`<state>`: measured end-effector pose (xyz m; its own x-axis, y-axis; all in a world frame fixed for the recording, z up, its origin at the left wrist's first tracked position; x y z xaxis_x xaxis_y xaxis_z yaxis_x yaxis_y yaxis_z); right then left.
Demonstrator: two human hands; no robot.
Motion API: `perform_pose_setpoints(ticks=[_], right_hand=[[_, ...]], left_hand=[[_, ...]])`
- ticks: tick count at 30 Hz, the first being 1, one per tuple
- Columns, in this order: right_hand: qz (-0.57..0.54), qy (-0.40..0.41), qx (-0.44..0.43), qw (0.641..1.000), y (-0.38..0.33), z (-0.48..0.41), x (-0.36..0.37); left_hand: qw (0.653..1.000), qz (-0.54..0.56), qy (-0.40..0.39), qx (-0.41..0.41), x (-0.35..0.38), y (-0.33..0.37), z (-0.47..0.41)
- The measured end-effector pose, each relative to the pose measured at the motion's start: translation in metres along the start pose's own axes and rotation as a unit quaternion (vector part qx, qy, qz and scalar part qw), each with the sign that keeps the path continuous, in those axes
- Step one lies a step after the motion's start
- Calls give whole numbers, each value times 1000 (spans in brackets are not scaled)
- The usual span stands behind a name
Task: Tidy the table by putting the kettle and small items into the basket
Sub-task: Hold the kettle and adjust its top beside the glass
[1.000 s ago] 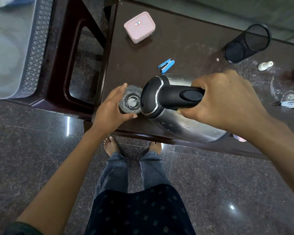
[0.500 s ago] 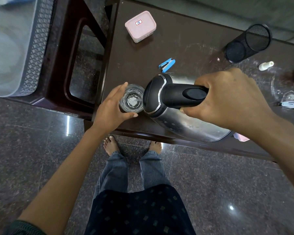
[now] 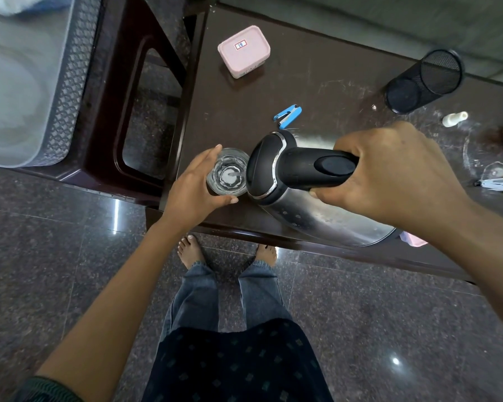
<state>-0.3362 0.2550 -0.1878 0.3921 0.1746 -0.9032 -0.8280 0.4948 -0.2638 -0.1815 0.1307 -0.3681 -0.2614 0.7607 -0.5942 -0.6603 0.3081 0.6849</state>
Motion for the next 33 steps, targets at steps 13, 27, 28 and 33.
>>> perform_pose_setpoints(ticks=[13, 27, 28, 33], right_hand=[[14, -5, -3, 1000, -2, -2, -3], [17, -15, -4, 1000, -5, -5, -7], [18, -16, -4, 1000, -6, -5, -6], [20, -21, -5, 1000, -6, -6, -5]], left_hand=[[1000, -12, 2, 2, 0, 0, 0], [1000, -22, 1, -1, -1, 0, -1], [1000, -24, 0, 0, -1, 0, -1], [1000, -25, -1, -1, -1, 0, -1]])
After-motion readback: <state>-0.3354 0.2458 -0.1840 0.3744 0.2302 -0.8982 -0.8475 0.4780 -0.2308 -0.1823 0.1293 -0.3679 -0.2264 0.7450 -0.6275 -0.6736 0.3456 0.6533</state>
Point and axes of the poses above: each hand's wrist, its own z-axis away from the middle knuckle, its own x-axis out of the palm, y = z × x, the point moved 7 cm from there along -z, towards the middle knuckle, and after that the axes turned 5 degrees about -x, right-handed, at the moved point
